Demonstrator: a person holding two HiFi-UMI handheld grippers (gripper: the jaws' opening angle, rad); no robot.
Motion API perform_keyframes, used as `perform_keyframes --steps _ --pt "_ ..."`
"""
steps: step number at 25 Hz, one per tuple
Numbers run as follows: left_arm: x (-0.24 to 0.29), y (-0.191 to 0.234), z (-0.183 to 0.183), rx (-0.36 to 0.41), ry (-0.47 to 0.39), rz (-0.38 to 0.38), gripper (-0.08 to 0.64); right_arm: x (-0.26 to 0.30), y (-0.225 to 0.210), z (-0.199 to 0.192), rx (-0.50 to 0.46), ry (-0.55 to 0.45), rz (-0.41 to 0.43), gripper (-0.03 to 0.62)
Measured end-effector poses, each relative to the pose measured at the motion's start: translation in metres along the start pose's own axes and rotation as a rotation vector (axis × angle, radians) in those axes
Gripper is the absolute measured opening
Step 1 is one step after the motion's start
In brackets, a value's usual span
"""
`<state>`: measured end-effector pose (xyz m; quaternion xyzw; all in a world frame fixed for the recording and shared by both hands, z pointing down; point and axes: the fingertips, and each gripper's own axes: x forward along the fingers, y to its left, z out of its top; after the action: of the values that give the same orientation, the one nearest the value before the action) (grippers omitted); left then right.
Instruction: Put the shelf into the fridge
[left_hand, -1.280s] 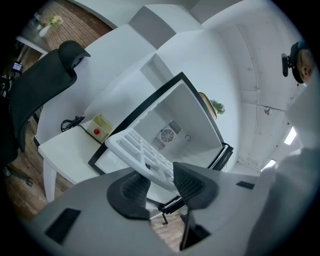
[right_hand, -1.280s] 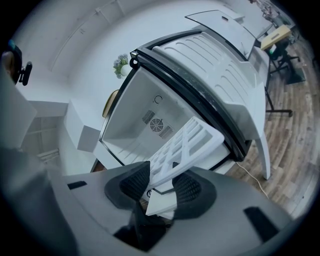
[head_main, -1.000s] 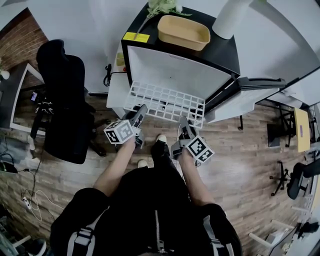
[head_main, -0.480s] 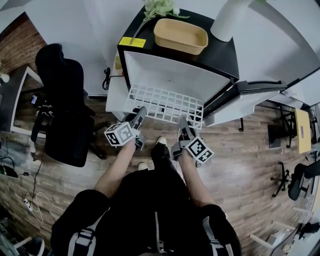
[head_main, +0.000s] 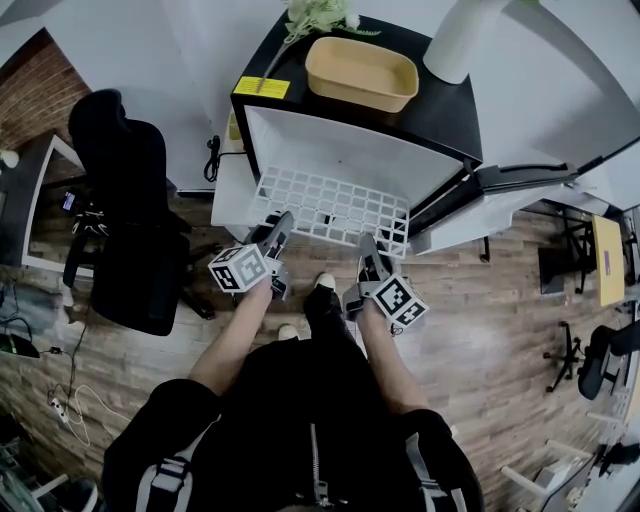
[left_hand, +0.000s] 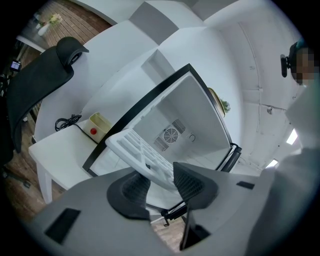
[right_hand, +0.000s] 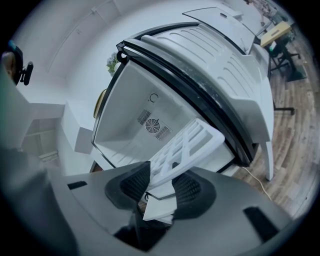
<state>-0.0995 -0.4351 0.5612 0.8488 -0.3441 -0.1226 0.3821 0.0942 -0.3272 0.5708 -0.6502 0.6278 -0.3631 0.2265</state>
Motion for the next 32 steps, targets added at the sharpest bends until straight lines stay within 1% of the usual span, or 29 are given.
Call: perform_keyframes --steps 10,32 --pt "0.01 0.003 0.001 0.001 0.011 -0.003 0.163 0.009 -0.004 0.005 -0.001 -0.008 -0.008 0.146" --pt "0.038 0.011 0.007 0.009 0.006 0.002 0.161 0.038 -0.013 0.018 0.001 -0.012 -0.011 0.146"
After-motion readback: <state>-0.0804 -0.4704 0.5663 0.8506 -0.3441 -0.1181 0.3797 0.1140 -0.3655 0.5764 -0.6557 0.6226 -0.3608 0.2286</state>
